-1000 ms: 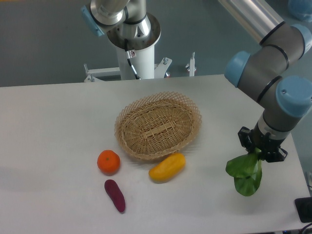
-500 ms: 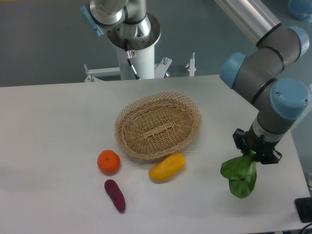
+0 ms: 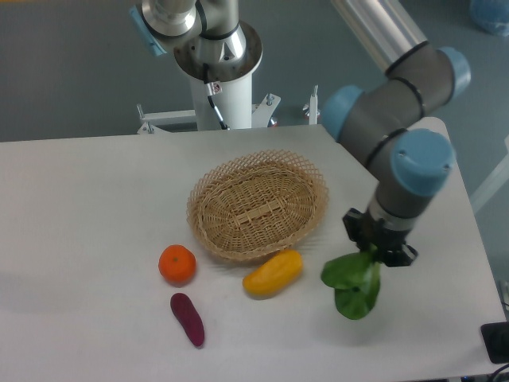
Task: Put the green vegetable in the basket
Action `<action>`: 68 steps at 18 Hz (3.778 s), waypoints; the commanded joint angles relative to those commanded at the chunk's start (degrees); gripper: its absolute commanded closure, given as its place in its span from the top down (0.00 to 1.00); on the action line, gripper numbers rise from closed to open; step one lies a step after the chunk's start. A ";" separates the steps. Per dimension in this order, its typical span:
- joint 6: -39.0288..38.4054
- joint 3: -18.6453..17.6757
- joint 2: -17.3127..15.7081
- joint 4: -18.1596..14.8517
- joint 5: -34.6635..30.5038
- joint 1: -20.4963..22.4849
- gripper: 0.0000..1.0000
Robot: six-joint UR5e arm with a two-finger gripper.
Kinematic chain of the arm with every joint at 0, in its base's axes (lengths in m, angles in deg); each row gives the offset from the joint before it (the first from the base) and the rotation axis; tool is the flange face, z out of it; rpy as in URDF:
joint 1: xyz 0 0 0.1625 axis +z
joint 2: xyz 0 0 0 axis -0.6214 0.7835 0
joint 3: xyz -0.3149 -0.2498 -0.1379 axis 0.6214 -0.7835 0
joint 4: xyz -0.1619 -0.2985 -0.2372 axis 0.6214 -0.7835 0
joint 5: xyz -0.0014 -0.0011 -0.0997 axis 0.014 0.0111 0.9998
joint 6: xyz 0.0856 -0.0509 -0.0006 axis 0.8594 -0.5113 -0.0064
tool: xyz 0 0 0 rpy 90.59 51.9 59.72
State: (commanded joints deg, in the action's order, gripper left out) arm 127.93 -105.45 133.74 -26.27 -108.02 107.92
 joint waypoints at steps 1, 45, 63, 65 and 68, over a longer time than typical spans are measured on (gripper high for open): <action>0.26 -1.41 -1.23 0.09 0.00 -0.09 0.27; 2.20 -10.92 -10.21 0.71 -0.35 -5.98 1.00; 3.24 14.83 5.70 -5.62 -1.32 2.19 1.00; 7.98 15.72 6.32 -5.88 -1.41 3.07 1.00; 9.75 15.81 6.76 -5.89 -1.32 4.74 1.00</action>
State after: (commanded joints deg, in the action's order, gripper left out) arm 137.69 -89.64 140.49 -32.16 -109.34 112.66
